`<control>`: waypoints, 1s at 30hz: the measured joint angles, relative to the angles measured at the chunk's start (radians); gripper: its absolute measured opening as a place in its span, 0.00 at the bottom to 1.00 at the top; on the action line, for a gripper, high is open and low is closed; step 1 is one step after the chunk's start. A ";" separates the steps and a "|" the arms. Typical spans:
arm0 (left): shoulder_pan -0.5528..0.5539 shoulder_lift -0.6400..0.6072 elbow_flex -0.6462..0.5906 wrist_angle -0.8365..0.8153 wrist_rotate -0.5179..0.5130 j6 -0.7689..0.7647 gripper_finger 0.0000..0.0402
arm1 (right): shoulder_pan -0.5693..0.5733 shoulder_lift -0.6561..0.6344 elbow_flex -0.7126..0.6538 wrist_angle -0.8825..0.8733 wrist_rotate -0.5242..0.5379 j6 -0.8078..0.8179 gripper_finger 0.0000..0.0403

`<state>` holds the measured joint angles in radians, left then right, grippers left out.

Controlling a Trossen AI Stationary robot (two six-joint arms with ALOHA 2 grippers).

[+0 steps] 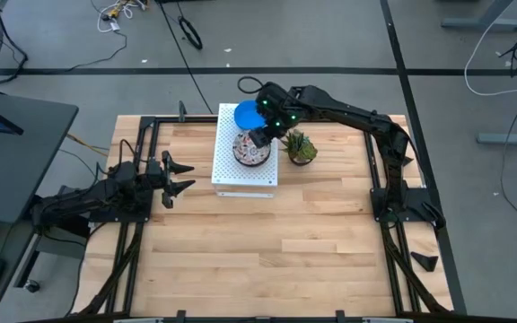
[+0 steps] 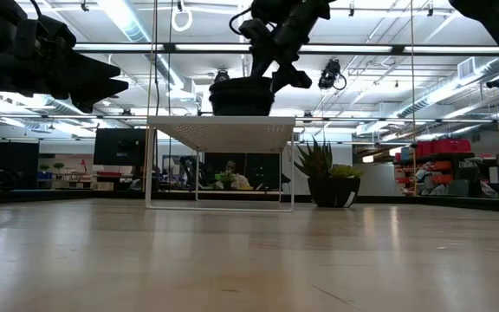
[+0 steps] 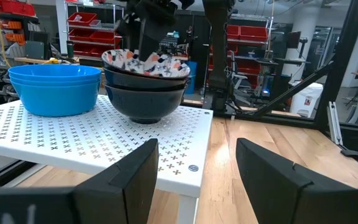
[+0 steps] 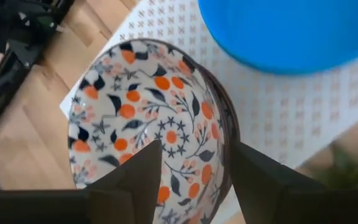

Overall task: Pick & Place Mini bowls
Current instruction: Stack the white patterned bowl on top of the white patterned bowl on the shelf

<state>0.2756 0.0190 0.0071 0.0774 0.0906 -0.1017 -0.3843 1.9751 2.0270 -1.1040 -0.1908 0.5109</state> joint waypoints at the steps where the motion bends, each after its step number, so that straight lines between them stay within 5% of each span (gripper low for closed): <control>1: 0.000 0.000 0.000 0.000 0.000 0.000 0.55 | 0.001 0.000 0.000 0.012 0.004 -0.036 0.45; 6: 0.000 0.000 0.000 0.000 0.000 0.000 0.55 | 0.003 0.000 0.000 0.022 0.051 -0.179 0.45; 15: 0.000 0.000 0.000 0.000 0.000 0.000 0.55 | -0.001 0.000 0.000 0.001 -0.036 -0.127 0.45; 30: 0.000 0.000 0.000 0.000 0.000 0.000 0.55 | 0.020 0.000 0.000 0.063 0.172 -0.224 0.45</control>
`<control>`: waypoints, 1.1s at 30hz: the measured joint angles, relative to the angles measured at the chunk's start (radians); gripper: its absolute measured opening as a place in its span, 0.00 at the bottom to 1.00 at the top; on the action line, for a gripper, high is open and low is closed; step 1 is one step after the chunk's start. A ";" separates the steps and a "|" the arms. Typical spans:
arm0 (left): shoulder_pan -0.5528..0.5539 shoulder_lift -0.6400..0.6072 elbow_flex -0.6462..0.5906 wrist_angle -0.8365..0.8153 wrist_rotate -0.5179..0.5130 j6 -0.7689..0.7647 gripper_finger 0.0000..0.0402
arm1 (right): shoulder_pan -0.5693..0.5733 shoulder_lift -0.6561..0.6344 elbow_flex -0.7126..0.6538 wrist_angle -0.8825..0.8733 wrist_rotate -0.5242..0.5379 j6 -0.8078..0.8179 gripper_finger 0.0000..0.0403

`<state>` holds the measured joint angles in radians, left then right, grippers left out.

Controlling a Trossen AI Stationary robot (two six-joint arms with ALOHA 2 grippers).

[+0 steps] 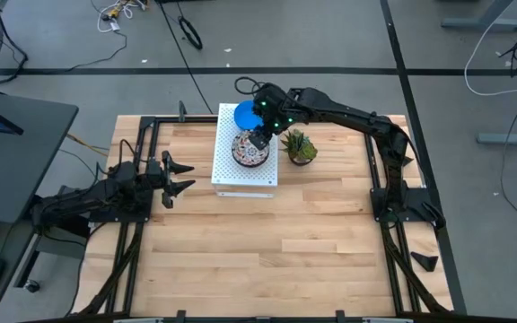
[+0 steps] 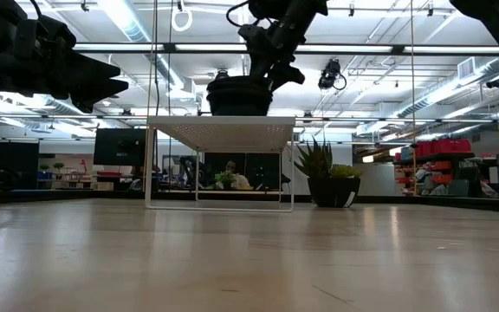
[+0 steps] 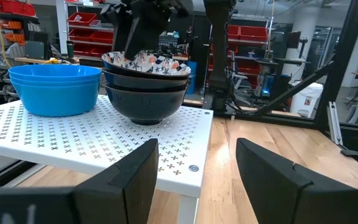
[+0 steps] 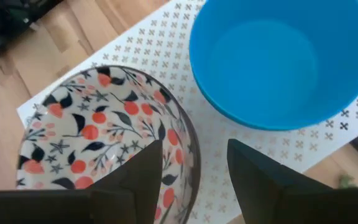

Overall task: Pick & Place Mini bowls
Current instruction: Stack the white patterned bowl on top of the white patterned bowl on the shelf

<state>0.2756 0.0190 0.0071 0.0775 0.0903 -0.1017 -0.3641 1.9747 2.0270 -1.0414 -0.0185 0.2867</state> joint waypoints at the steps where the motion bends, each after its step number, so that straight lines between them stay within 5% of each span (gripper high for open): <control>1: 0.000 0.000 0.000 0.000 0.000 0.000 0.55 | 0.002 0.000 0.000 0.006 0.000 0.001 0.45; 10: 0.000 0.000 0.000 0.000 0.000 0.000 0.55 | 0.004 -0.029 0.000 0.077 0.051 0.048 0.45; 25: 0.000 0.000 0.000 0.000 0.000 0.000 0.55 | -0.080 -0.041 -0.003 0.251 -0.485 0.104 0.45; 33: 0.000 0.000 0.000 0.000 0.000 0.000 0.55 | -0.107 -0.124 -0.223 0.565 -0.724 0.214 0.45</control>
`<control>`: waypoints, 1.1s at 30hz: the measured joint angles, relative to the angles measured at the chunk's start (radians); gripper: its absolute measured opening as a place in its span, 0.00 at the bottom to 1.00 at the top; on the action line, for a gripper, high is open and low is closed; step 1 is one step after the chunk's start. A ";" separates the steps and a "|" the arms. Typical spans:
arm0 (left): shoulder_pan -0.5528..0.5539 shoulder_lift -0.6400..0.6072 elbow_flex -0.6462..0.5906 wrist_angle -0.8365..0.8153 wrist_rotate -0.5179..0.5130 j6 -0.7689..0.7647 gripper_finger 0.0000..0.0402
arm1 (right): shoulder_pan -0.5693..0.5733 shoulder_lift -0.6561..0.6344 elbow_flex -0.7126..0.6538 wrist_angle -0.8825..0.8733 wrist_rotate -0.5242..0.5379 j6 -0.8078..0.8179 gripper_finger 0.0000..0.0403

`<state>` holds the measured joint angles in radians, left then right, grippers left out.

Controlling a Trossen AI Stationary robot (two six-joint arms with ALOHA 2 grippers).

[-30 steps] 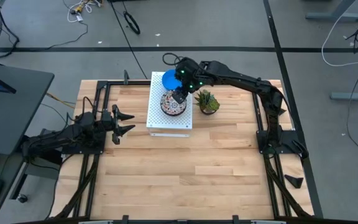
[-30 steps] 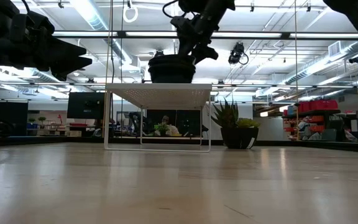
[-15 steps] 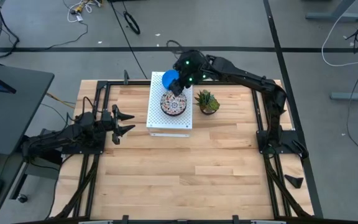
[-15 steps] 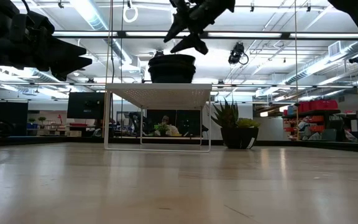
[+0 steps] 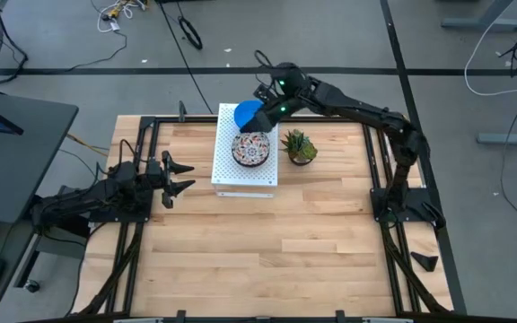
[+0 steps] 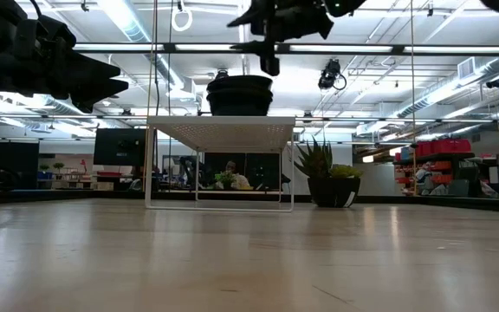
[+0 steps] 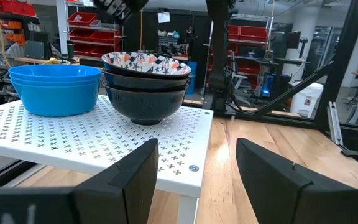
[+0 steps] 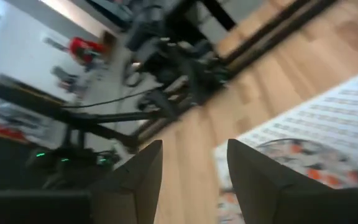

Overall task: Pick & Place Mini bowls
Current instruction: Stack the white patterned bowl on top of the white patterned bowl on the shelf, then return to Home Position

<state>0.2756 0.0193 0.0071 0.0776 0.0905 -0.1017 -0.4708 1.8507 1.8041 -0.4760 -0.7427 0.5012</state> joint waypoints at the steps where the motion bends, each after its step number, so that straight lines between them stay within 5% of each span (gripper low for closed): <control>1: 0.000 0.000 0.000 0.000 0.000 0.000 0.55 | -0.004 -0.019 -0.033 0.038 -0.017 0.020 0.45; 18: 0.000 0.000 0.000 0.000 0.000 0.000 0.55 | -0.054 -0.093 -0.428 0.367 -0.093 0.157 0.45; 33: 0.000 0.000 0.000 0.000 0.000 0.000 0.55 | -0.054 -0.142 -0.456 0.421 -0.095 0.167 0.45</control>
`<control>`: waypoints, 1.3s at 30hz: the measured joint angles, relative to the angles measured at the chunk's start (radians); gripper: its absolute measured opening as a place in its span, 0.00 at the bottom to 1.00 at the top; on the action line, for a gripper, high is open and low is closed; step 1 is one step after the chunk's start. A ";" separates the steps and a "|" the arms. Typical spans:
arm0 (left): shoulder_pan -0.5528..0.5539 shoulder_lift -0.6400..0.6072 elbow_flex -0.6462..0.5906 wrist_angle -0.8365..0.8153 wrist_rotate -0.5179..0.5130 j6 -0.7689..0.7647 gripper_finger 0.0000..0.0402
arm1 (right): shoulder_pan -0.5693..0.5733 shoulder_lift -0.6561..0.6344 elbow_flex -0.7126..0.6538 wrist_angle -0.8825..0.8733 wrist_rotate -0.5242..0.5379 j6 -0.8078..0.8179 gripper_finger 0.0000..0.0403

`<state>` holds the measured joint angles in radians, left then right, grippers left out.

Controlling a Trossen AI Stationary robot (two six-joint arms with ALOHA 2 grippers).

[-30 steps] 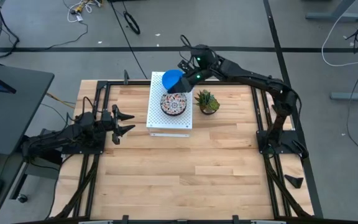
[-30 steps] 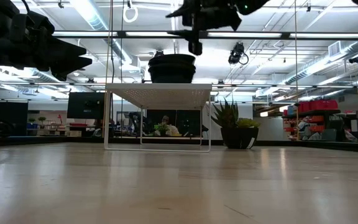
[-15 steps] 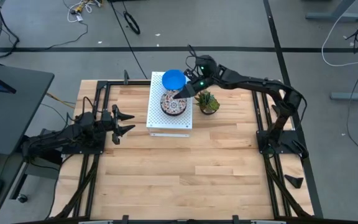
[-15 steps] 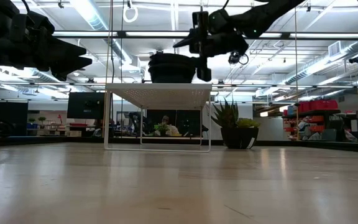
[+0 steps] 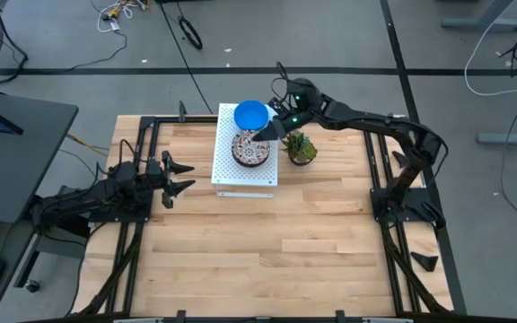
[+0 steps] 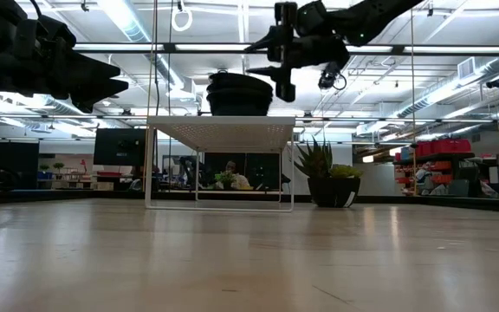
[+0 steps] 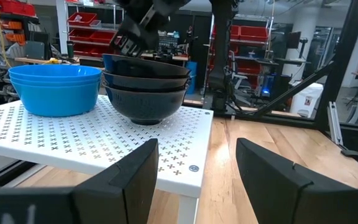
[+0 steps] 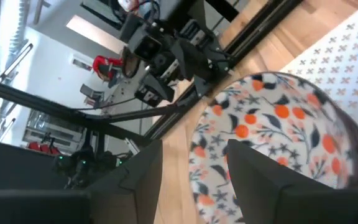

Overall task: Pick & Place Mini bowls
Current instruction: Return to Home Position

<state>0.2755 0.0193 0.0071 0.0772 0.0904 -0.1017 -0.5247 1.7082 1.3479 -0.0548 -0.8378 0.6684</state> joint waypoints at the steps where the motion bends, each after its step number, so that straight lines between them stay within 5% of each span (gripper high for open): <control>1: 0.000 0.000 0.000 0.000 0.000 0.000 0.55 | 0.000 -0.007 0.000 -0.002 0.000 -0.007 0.45; 5: 0.000 0.000 0.000 0.000 0.000 0.000 0.55 | 0.010 -0.072 -0.061 0.029 0.064 -0.056 0.45; 15: 0.000 0.000 0.000 0.000 0.001 0.000 0.55 | 0.047 -0.403 -0.431 0.195 0.568 -0.340 0.45; 26: 0.000 0.000 0.000 0.000 0.000 0.000 0.55 | -0.071 -0.707 -0.880 0.496 0.655 -0.498 0.45; 39: 0.000 0.000 0.000 0.000 0.000 0.000 0.55 | -0.133 -1.106 -1.276 0.538 0.830 -0.545 0.45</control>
<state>0.2754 0.0193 0.0071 0.0774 0.0904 -0.1017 -0.6578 0.6022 0.0724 0.4828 -0.0080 0.1232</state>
